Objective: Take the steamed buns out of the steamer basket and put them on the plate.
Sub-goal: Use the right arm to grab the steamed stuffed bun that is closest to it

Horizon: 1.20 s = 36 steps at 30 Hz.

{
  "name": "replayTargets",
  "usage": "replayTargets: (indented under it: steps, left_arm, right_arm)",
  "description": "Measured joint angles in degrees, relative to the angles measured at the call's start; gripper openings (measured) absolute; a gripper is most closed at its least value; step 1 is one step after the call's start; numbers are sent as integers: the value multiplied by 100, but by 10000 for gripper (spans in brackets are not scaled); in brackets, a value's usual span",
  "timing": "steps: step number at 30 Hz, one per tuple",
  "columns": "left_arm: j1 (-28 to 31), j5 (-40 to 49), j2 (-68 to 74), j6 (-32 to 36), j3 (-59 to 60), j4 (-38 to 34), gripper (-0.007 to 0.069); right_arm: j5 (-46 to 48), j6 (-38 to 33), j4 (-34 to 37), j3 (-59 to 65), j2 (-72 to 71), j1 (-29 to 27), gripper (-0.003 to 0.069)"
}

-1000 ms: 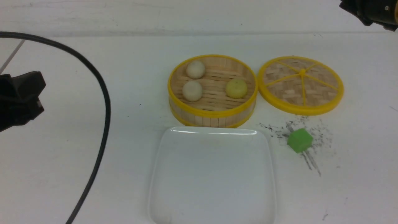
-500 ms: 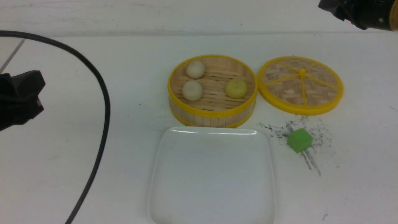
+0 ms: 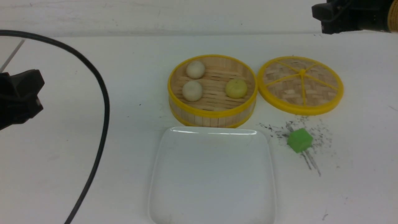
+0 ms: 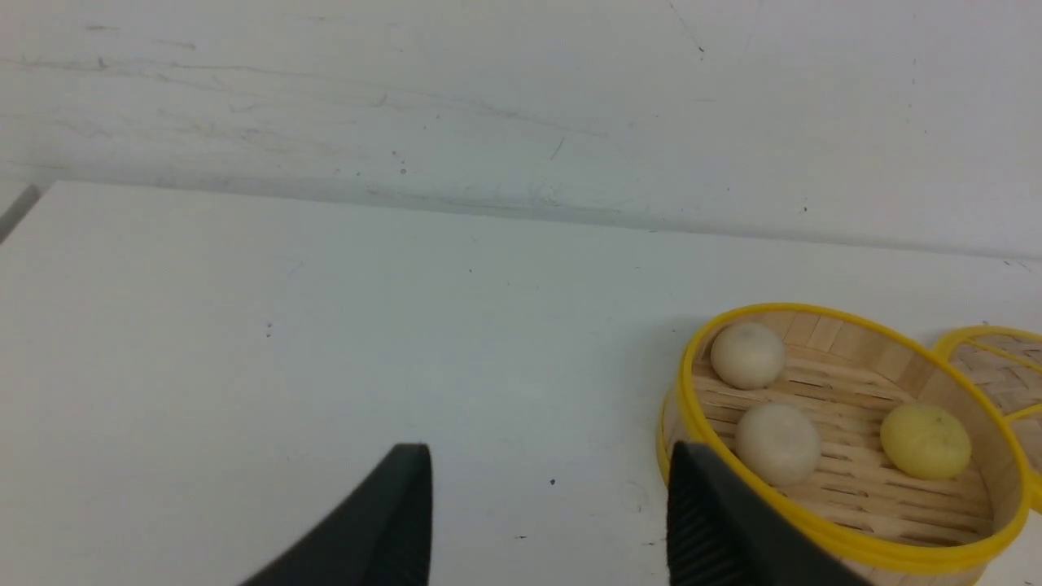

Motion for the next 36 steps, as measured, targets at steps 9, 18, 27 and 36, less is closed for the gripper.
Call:
replayTargets:
  steps: [9,18,27,36]
  left_arm:
    - [0,-123,0,0,0,0,409]
    - [0,-183,0,0,0,0,409]
    - [0,-246,0,17,0,0,409]
    - [0,-246,0,23,0,5,409]
  right_arm:
    - [-900,3220,0,0,0,0,291]
    - [-3163,4011,0,0,0,0,226]
    - [-4203,1877,0,-12,-28,0,265]
    - [-4112,688,0,-12,-46,0,274]
